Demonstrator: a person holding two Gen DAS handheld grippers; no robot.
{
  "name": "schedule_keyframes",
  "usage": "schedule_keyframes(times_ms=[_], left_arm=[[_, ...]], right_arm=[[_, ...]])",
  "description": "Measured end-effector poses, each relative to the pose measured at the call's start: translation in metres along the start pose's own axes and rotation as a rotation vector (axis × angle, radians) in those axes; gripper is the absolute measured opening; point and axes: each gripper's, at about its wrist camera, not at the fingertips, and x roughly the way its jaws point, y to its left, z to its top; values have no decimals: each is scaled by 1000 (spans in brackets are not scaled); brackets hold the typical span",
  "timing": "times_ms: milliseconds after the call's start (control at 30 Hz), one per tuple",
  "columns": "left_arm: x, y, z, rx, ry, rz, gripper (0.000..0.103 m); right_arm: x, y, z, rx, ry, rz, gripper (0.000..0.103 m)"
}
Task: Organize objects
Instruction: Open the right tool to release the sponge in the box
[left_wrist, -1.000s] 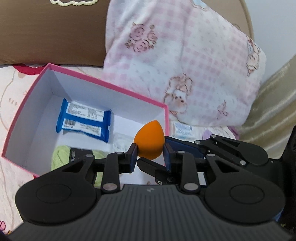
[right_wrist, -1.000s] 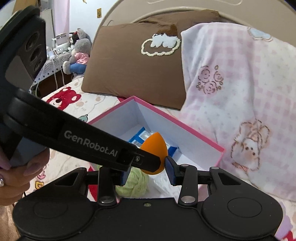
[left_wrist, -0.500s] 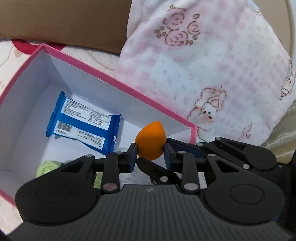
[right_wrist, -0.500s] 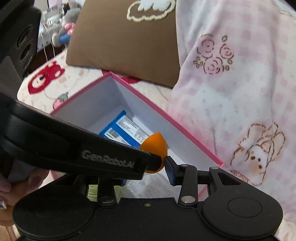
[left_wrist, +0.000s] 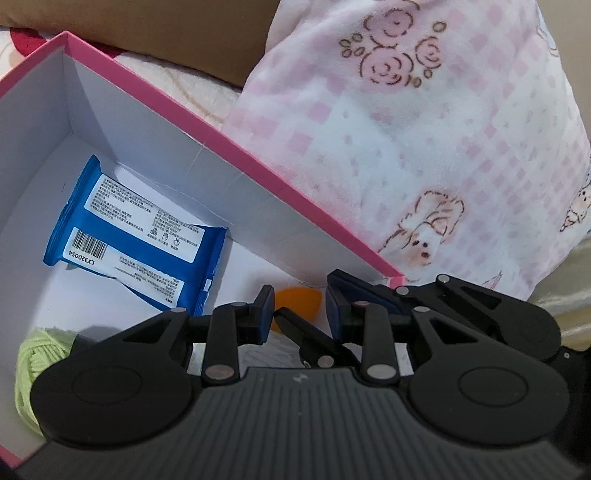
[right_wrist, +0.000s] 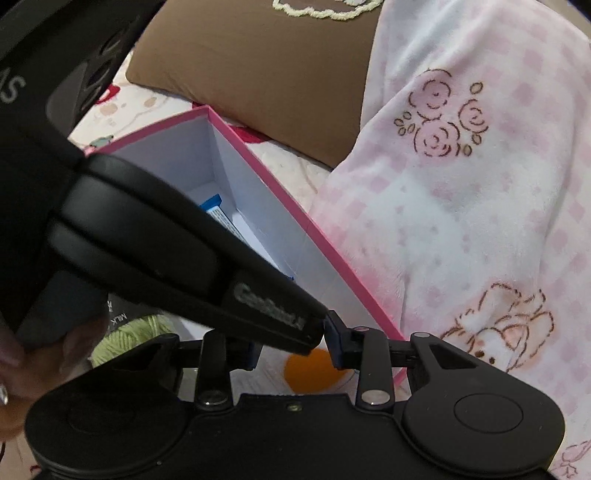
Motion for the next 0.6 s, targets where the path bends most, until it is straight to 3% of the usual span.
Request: schedule_keyframes(times_ms=[367,500,600], left_arm=[[-39,-27,-14,128,-31,89,28],[-58,-35,-30,165,-73,230,38],[-66,-40,-40,185,-36,254,51]], right_arm=[[-40,-12,-29,122,-75,67,41],[-57,-5,-39,113,-85,99,51],[-72,3,-44,96,-102,96,51]])
